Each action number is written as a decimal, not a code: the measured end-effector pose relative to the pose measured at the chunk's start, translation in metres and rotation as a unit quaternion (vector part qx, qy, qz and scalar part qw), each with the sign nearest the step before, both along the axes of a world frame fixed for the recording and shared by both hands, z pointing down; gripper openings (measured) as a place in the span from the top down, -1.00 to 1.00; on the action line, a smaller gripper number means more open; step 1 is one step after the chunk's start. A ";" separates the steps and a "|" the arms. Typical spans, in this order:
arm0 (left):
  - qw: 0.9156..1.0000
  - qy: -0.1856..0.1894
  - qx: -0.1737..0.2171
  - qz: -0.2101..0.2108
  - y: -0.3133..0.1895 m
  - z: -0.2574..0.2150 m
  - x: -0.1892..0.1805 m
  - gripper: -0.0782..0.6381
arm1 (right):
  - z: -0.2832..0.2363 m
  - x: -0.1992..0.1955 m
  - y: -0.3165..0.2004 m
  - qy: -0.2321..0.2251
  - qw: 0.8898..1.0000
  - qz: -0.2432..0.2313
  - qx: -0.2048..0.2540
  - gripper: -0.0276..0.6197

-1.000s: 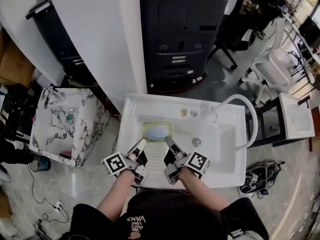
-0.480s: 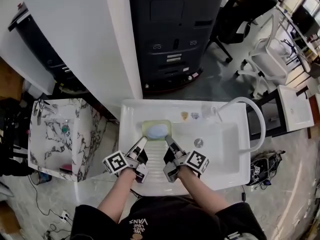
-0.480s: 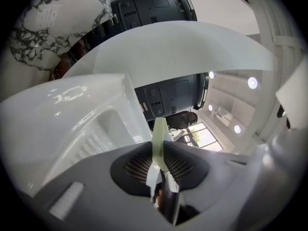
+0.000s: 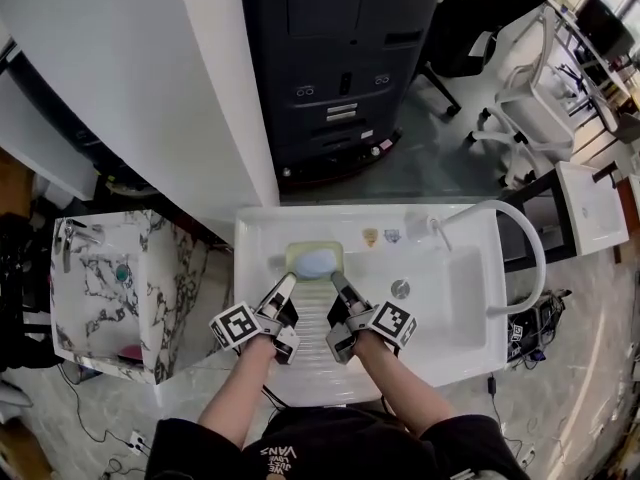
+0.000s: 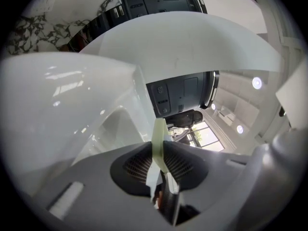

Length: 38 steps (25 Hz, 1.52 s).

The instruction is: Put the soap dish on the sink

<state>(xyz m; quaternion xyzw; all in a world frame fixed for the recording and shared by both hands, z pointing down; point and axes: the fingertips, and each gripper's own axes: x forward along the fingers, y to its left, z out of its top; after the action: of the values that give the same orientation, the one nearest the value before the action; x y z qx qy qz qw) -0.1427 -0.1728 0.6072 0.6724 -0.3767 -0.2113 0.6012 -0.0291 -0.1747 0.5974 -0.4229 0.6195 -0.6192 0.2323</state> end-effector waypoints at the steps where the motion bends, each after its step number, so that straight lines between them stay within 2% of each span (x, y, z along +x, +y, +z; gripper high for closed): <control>1: 1.000 0.002 0.000 0.001 -0.003 0.003 0.000 0.43 | 0.003 0.000 -0.002 0.000 1.000 0.002 -0.002 0.68; 4: 1.000 0.001 -0.006 0.002 -0.007 0.012 0.000 0.43 | 0.012 0.000 -0.006 0.001 1.000 0.006 -0.008 0.68; 8: 1.000 0.001 0.004 0.010 -0.016 0.014 0.004 0.43 | 0.018 0.003 -0.013 0.000 1.000 0.014 -0.008 0.68; 19: 1.000 0.004 -0.022 0.007 -0.022 0.028 0.013 0.43 | 0.028 0.013 -0.019 0.005 1.000 0.026 -0.016 0.68; 30: 0.999 0.004 -0.040 -0.007 -0.029 0.038 0.016 0.43 | 0.037 0.017 -0.029 0.008 0.999 0.029 -0.023 0.68; 38: 0.999 0.002 -0.040 -0.017 -0.035 0.042 0.017 0.43 | 0.042 0.018 -0.036 0.013 0.999 0.026 -0.027 0.67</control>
<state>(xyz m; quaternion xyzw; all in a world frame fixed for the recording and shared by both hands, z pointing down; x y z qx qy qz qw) -0.1256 -0.2081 0.6487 0.6410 -0.3951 -0.2076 0.6244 -0.0106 -0.2106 0.6396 -0.4534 0.5939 -0.6241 0.2286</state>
